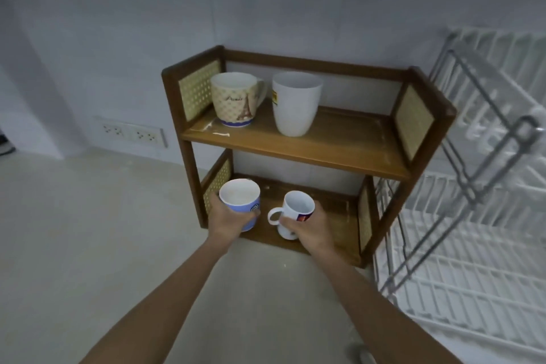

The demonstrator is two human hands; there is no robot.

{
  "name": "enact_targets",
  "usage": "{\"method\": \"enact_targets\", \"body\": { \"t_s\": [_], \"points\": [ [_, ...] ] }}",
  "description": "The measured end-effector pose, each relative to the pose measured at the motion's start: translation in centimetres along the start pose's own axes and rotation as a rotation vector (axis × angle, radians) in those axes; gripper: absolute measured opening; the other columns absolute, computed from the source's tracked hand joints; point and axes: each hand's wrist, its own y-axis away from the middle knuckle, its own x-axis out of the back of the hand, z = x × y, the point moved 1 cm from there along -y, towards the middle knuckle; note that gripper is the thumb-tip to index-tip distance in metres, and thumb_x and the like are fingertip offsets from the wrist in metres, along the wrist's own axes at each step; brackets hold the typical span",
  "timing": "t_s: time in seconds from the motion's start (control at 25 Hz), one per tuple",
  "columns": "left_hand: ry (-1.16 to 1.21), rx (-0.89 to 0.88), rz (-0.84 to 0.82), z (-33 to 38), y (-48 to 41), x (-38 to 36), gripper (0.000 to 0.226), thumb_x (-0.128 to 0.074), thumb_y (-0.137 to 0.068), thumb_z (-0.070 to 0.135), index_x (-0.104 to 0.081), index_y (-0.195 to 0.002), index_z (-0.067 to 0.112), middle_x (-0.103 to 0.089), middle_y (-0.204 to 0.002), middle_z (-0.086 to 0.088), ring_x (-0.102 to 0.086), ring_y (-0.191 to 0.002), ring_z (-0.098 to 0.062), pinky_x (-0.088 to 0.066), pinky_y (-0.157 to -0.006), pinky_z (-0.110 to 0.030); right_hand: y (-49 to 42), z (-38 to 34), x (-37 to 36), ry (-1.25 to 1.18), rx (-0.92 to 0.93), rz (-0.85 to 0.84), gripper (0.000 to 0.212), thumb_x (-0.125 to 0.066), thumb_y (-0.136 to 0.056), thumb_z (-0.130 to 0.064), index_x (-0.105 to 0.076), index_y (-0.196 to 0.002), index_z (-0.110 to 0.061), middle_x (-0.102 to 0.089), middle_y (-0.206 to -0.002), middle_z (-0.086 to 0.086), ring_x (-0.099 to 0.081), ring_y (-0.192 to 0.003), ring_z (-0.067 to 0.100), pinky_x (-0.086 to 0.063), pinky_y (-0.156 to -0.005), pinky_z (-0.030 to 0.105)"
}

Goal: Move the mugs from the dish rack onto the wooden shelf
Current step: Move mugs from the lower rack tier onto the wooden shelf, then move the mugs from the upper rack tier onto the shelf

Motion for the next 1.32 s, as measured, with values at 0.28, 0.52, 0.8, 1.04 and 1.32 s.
{"method": "enact_targets", "body": {
  "t_s": [0.28,0.52,0.8,1.04,1.32],
  "points": [
    [-0.048,-0.018,-0.051,-2.3,-5.4,-1.4,0.095,-0.091,-0.055,0.023,-0.033,-0.129,0.017,-0.054,-0.127,-0.008,-0.049,-0.12,-0.028,-0.045,-0.101,-0.046,-5.6,1.3,-2.2,0.107,-0.029,-0.078,0.065,-0.087,-0.061,-0.009,-0.055,-0.117,-0.019,-0.062,-0.108,-0.002,-0.059,-0.1,0.017,-0.044,-0.075,0.026],
    [-0.074,-0.014,-0.039,-3.1,-6.2,-1.8,0.098,-0.09,-0.057,0.023,-0.029,-0.133,0.018,-0.05,-0.131,-0.008,-0.046,-0.123,-0.027,-0.043,-0.104,-0.045,-7.0,1.1,-2.6,0.238,0.017,-0.191,0.065,-0.085,-0.063,-0.011,-0.059,-0.123,-0.013,-0.067,-0.118,0.004,-0.061,-0.108,0.02,-0.05,-0.091,0.034],
    [0.008,-0.059,-0.003,-1.0,-3.0,-0.2,0.077,-0.081,-0.067,0.003,-0.042,-0.132,0.011,-0.055,-0.13,-0.011,-0.051,-0.12,-0.028,-0.043,-0.092,-0.032,-4.5,-0.8,-1.6,0.365,0.01,-0.177,0.062,-0.077,-0.073,-0.01,-0.051,-0.129,-0.012,-0.061,-0.128,0.008,-0.057,-0.116,0.024,-0.046,-0.093,0.031],
    [0.156,-0.234,0.097,6.0,7.8,1.9,0.044,-0.058,-0.087,0.002,-0.053,-0.12,0.03,-0.058,-0.127,0.003,-0.053,-0.118,-0.01,-0.048,-0.093,-0.027,6.3,-7.7,4.2,0.357,0.284,-0.128,0.061,-0.067,-0.085,-0.018,-0.042,-0.141,-0.019,-0.054,-0.14,0.001,-0.049,-0.127,0.016,-0.041,-0.096,0.023],
    [0.54,-0.86,0.051,22.8,20.6,-0.3,0.023,-0.055,-0.09,0.0,-0.058,-0.104,0.018,-0.064,-0.102,0.009,-0.062,-0.099,-0.004,-0.049,-0.083,-0.014,21.1,-15.3,18.5,0.459,0.952,0.26,0.054,-0.063,-0.085,-0.012,-0.048,-0.137,-0.008,-0.056,-0.132,0.005,-0.051,-0.117,0.009,-0.04,-0.101,0.017]
  ]
}}
